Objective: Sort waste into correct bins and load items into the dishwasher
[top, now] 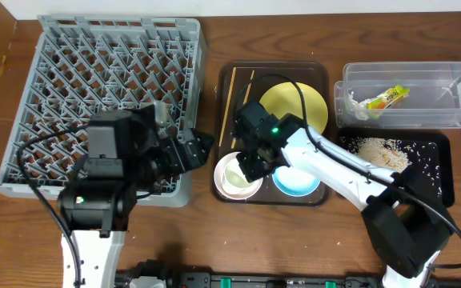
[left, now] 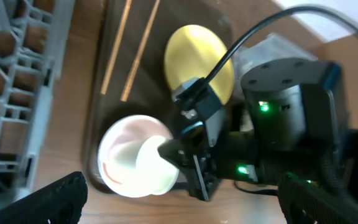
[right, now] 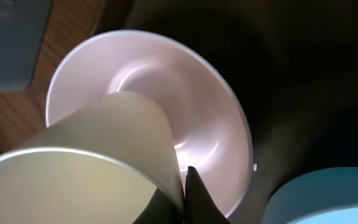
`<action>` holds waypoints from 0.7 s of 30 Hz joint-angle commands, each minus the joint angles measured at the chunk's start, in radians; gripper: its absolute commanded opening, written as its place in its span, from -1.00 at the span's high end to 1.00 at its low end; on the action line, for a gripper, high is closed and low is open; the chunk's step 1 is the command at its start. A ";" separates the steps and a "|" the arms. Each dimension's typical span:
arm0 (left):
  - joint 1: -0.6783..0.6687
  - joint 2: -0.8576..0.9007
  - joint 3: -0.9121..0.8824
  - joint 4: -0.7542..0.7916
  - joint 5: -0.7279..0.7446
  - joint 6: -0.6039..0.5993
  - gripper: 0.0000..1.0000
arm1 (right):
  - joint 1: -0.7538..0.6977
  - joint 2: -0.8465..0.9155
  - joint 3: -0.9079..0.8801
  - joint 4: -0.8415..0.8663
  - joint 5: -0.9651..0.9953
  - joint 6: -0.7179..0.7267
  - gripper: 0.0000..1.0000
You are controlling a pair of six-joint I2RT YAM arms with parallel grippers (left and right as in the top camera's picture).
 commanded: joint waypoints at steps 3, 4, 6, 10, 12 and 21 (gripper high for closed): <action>0.159 0.002 0.013 0.003 0.366 -0.047 -0.96 | -0.108 -0.164 0.013 0.007 -0.193 -0.109 0.98; 0.181 0.005 0.013 0.006 0.420 -0.040 -0.96 | -0.138 -0.204 0.013 0.013 -0.251 -0.141 0.98; 0.223 0.016 0.013 0.011 0.544 -0.029 -0.96 | -0.204 -0.281 0.013 0.026 -0.369 -0.207 0.98; 0.234 0.041 0.013 0.011 0.721 -0.029 -0.93 | -0.322 -0.414 0.013 0.076 -0.712 -0.359 0.98; 0.227 0.042 0.013 0.013 0.779 -0.029 -0.93 | -0.337 -0.434 0.013 0.099 -0.828 -0.396 0.98; 0.224 0.040 0.013 0.066 1.004 0.008 -0.93 | -0.318 -0.431 0.013 0.202 -1.093 -0.482 0.98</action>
